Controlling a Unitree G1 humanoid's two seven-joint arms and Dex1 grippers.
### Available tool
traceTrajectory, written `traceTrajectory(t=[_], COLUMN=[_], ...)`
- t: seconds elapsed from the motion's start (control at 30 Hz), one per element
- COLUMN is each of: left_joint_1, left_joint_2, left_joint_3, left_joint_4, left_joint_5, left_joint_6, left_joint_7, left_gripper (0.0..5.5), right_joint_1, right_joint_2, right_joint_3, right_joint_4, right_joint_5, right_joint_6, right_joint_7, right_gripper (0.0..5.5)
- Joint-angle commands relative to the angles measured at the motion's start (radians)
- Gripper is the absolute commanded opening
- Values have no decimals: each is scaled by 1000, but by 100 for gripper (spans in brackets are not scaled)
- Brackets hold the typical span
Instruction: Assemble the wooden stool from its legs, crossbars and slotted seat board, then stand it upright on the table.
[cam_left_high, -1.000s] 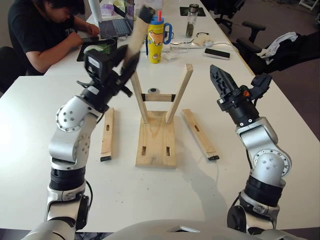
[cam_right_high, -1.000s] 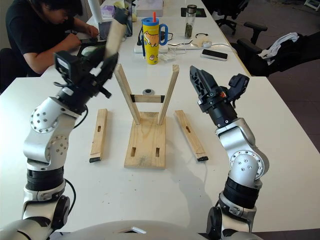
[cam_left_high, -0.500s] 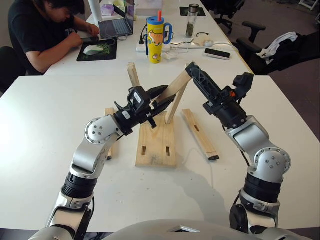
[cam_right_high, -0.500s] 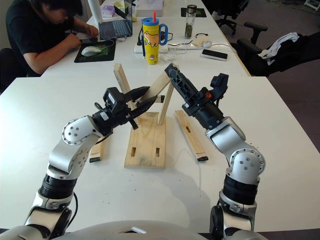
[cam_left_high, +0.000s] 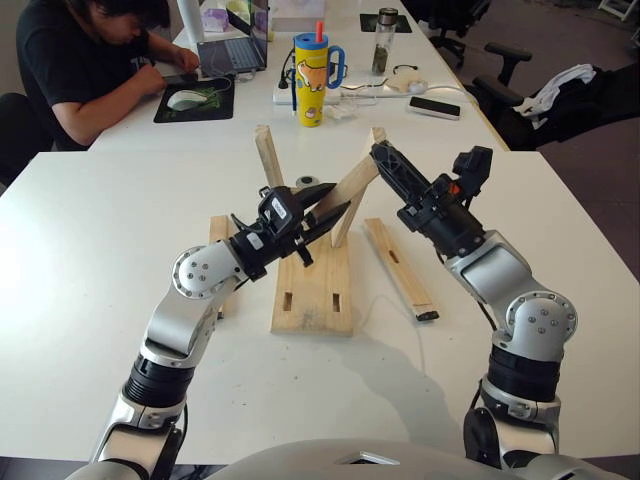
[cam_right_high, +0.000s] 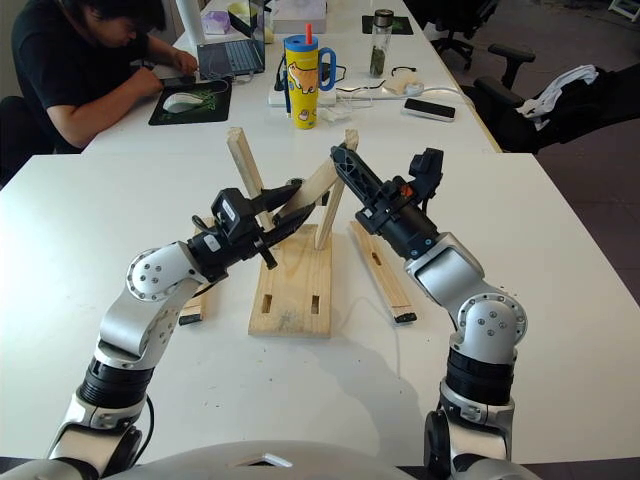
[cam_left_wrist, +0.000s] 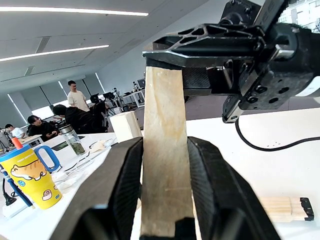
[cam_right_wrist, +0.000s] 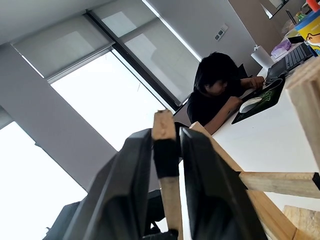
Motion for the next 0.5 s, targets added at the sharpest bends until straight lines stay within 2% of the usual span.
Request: traceTrajectory(t=[0.03,0.1,0.13,0.2,0.37,0.5], left_joint_1=[11,10,12,15,3,37], left_joint_2=[5,1,-1,-21,-111,-134], left_joint_3=[1,9,10,32,191,252], left_joint_4=[-5,0,2,3,21,12], left_joint_5=[16,20,28,1,-159,-220], left_joint_6=[4,-1,-7,-2,71,90], left_joint_7=[4,14,21,34,141,181], left_gripper=[134,134,170,192,266,267], right_joint_1=[-7,-7,-5,7,95,131], right_joint_2=[-14,-16,-18,-31,-113,-158], right_joint_3=[8,11,12,16,3,-69], right_joint_4=[3,6,10,21,64,114], right_joint_5=[11,6,-1,-47,-251,-345], right_joint_6=[-7,-10,-12,-16,-49,-94], right_joint_7=[-14,-17,-17,-18,1,13], right_gripper=[46,46,46,45,45,45])
